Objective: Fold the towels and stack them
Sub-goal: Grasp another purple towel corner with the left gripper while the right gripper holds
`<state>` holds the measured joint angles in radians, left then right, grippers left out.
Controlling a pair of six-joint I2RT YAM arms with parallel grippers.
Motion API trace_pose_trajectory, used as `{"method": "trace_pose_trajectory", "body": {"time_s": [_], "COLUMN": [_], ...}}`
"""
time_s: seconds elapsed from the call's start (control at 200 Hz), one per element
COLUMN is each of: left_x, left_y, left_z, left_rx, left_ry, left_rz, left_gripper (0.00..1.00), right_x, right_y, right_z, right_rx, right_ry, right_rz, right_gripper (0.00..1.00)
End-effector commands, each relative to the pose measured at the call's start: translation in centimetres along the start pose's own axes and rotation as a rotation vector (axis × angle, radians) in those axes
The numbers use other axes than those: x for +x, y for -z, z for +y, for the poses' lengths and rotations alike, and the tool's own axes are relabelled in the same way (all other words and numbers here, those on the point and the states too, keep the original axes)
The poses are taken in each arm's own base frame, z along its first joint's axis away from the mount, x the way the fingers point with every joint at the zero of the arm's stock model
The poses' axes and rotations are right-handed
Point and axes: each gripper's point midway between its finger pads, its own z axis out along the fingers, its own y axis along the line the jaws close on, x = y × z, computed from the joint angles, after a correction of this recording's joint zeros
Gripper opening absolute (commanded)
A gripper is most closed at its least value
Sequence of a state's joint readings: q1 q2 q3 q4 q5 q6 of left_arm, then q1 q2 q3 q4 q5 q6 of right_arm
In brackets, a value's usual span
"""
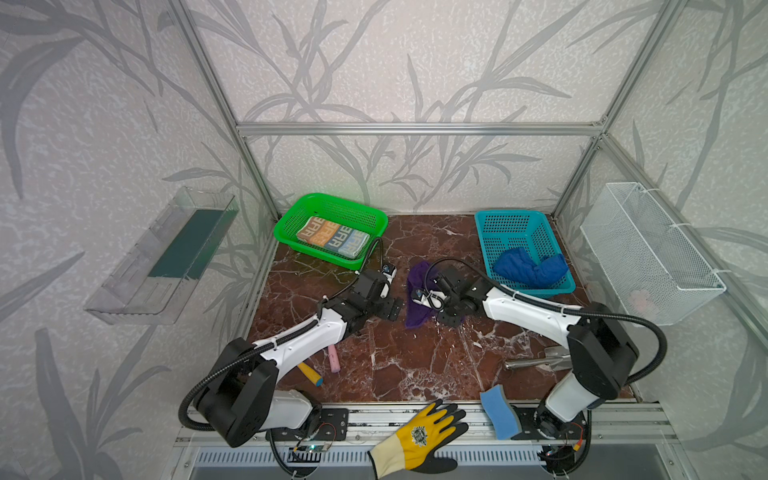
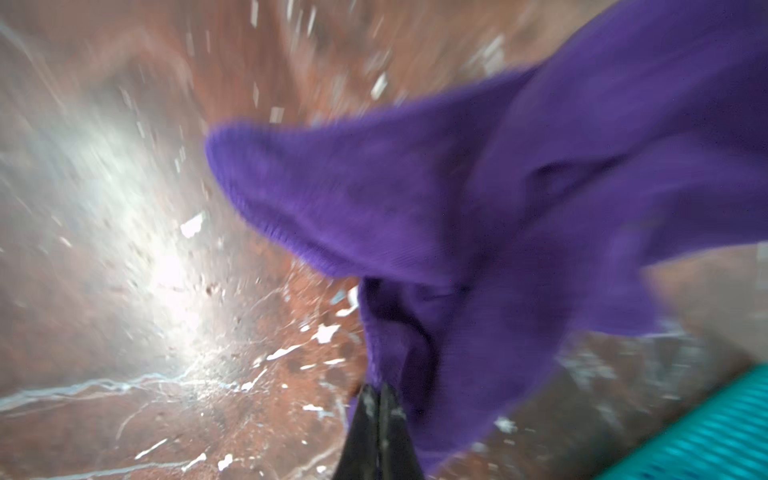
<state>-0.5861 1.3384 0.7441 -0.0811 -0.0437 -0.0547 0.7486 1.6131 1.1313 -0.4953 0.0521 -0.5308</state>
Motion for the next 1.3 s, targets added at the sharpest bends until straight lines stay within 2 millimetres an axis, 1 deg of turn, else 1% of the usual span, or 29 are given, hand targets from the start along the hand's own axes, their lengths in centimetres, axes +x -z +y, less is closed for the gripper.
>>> {"method": "trace_pose_trajectory", "body": {"time_s": [0.0, 0.155, 0.235, 0.335, 0.45, 0.57, 0.725, 0.83, 0.995, 1.14, 1.295], "left_x": [-1.3, -2.3, -2.7, -2.6, -2.4, -1.5, -0.7, 0.1, 1.6, 2.3, 2.6], "left_y": [0.9, 1.6, 1.9, 2.2, 2.5, 2.3, 1.4, 1.2, 0.5, -0.4, -1.0], "left_z": [0.0, -0.4, -1.2, -2.6, -3.2, -4.4, -5.1, -5.3, -6.5, -6.9, -7.3], "left_rx": [0.001, 0.025, 0.067, 0.137, 0.17, 0.233, 0.262, 0.267, 0.336, 0.347, 0.365], "left_ry": [-0.045, -0.103, -0.147, -0.201, -0.228, -0.281, -0.346, -0.404, -0.452, -0.498, -0.527], "left_rz": [-0.072, -0.135, -0.177, -0.233, -0.296, -0.284, -0.295, -0.318, -0.276, -0.298, -0.278], "left_gripper": [0.95, 0.95, 0.94, 0.93, 0.93, 0.93, 0.92, 0.93, 0.93, 0.93, 0.93], "right_x": [-1.9, -3.6, -4.1, -4.6, -5.2, -5.6, -6.2, -6.0, -6.0, -5.8, -5.6], "right_y": [3.8, 6.5, 7.4, 8.3, 9.2, 10.2, 11.1, 11.3, 11.7, 12.1, 12.6], "right_z": [-1.5, -3.3, -3.9, -4.6, -5.7, -6.8, -7.4, -7.7, -8.0, -8.3, -8.8], "right_rx": [0.03, 0.03, 0.034, 0.05, 0.077, 0.101, 0.122, 0.136, 0.146, 0.155, 0.167], "right_ry": [-0.042, -0.122, -0.142, -0.163, -0.196, -0.217, -0.207, -0.21, -0.21, -0.213, -0.22], "right_rz": [-0.069, -0.102, -0.099, -0.099, -0.117, -0.142, -0.168, -0.167, -0.176, -0.187, -0.194], "right_gripper": [0.0, 0.0, 0.0, 0.0, 0.0, 0.0, 0.0, 0.0, 0.0, 0.0, 0.0]}}
